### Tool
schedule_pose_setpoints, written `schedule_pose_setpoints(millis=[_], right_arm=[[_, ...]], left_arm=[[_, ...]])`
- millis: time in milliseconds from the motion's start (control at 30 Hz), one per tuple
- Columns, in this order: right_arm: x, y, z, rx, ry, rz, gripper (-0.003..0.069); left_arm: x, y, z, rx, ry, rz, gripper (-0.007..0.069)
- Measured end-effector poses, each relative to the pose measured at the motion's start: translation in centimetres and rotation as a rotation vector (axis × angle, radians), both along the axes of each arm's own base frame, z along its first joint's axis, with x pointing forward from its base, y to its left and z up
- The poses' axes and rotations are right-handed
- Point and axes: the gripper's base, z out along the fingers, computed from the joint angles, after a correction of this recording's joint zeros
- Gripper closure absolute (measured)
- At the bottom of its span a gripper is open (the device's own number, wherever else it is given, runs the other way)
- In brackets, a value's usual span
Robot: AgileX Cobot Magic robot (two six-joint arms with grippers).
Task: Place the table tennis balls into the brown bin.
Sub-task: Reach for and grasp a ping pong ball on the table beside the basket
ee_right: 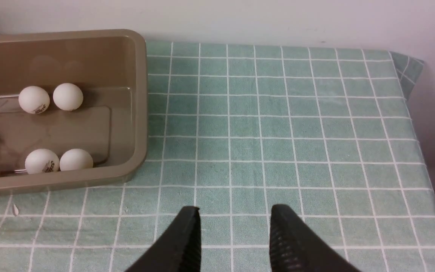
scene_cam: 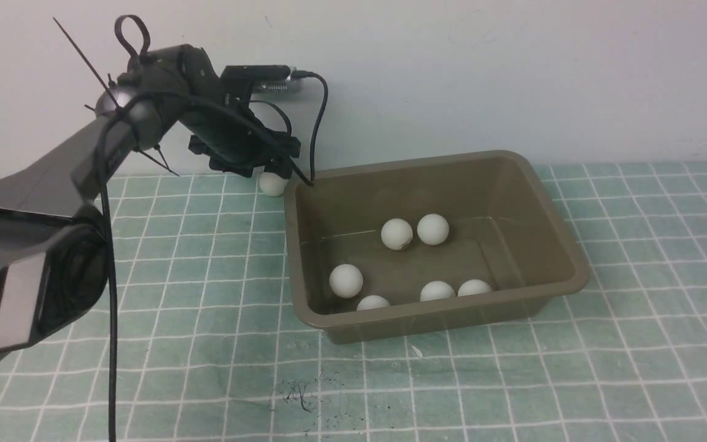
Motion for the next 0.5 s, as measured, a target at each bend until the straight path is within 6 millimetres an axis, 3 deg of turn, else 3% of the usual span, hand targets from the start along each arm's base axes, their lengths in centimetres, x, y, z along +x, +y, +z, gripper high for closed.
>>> schedule_pose_setpoints(millis=[67, 167, 333, 500], right_arm=[[0.0, 0.0, 0.0, 0.000, 0.001, 0.000, 0.0415], [0.0, 0.0, 0.0, 0.000, 0.001, 0.000, 0.0415], [0.0, 0.0, -0.1, 0.000, 0.004, 0.000, 0.0415], [-0.1, 0.0, -0.1, -0.003, 0.013, 0.000, 0.0415]], left_arm=[[0.1, 0.0, -1.0, 0.003, 0.016, 0.001, 0.0158], [0.0, 0.0, -1.9, 0.007, 0.042, -0.002, 0.0270], [-0.8, 0.3, -0.1, 0.054, 0.086, -0.030, 0.0279], [-3.2, 0.4, 8.5, 0.067, 0.058, -0.069, 0.0279]])
